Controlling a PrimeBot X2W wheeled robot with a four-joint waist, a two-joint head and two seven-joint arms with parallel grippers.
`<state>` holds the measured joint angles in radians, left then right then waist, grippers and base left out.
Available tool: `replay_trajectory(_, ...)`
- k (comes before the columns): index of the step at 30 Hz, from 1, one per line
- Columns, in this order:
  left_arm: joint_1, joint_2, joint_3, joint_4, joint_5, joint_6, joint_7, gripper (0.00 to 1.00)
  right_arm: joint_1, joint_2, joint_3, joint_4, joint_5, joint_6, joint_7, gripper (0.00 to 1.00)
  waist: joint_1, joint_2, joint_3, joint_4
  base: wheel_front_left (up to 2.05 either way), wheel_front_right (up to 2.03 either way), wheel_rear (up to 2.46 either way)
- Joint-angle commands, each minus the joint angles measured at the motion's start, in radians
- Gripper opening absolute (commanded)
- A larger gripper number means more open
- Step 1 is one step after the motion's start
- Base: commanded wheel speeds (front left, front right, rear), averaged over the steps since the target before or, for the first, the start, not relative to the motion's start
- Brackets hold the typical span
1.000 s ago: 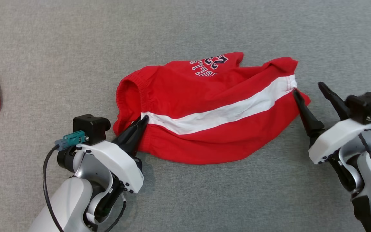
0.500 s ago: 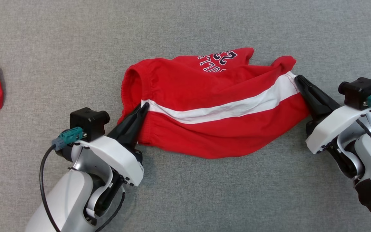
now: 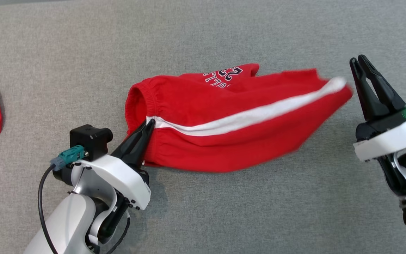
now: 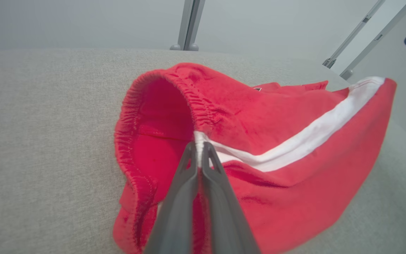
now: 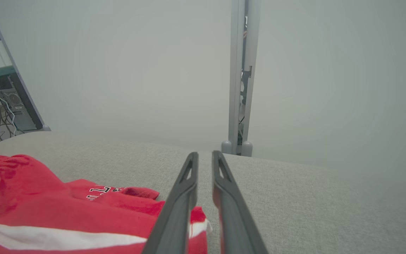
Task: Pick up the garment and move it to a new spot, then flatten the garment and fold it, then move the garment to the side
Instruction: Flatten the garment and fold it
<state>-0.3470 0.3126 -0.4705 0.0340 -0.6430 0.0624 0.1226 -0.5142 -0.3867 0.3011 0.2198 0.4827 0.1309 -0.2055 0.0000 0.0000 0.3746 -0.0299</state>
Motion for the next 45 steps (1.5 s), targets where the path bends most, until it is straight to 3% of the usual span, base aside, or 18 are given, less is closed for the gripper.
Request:
replay_trajectory(1,0.010,0.006,0.001,0.002,-0.004,0.004,0.001,0.00,0.041,0.008,-0.028,-0.026,-0.021,0.000,0.010,0.18,0.0000,0.0000,-0.015,-0.008,0.00,0.00,0.00)
replay_trajectory(2,0.014,0.007,0.000,0.003,-0.006,0.006,0.002,0.00,0.065,0.020,-0.050,-0.053,-0.036,0.000,0.021,0.45,0.0000,0.0000,-0.020,-0.009,0.00,0.00,0.00)
replay_trajectory(3,0.018,0.007,-0.002,0.004,-0.008,0.007,0.003,0.00,0.089,0.035,-0.072,-0.084,-0.051,0.000,0.028,1.00,0.0000,0.0000,-0.027,-0.011,0.00,0.00,0.00)
replay_trajectory(12,0.066,0.011,-0.006,0.019,-0.023,0.015,0.001,0.00,0.327,0.183,-0.258,-0.325,-0.181,0.000,0.108,1.00,0.0000,0.0000,-0.085,-0.023,0.00,0.00,0.00)
replay_trajectory(22,0.108,0.021,-0.010,0.017,-0.036,0.024,0.008,0.00,0.459,0.253,-0.302,-0.424,-0.223,0.000,0.181,1.00,0.0000,0.0000,-0.119,-0.032,0.00,0.00,0.00)
replay_trajectory(37,0.097,0.023,-0.029,0.007,-0.032,0.022,0.015,0.00,0.458,0.252,-0.316,-0.436,-0.213,0.000,0.215,1.00,0.0000,0.0000,-0.124,-0.024,0.00,0.00,0.00)
replay_trajectory(43,0.077,0.022,-0.035,-0.001,-0.025,0.023,0.015,0.00,0.400,0.203,-0.303,-0.366,-0.185,0.000,0.256,1.00,0.0000,0.0000,-0.093,-0.016,0.00,0.00,0.00)
replay_trajectory(45,0.060,0.019,-0.040,-0.005,-0.022,0.018,0.016,0.00,0.347,0.156,-0.271,-0.288,-0.158,0.000,0.290,1.00,0.0000,0.0000,-0.063,-0.007,0.00,0.00,0.00)
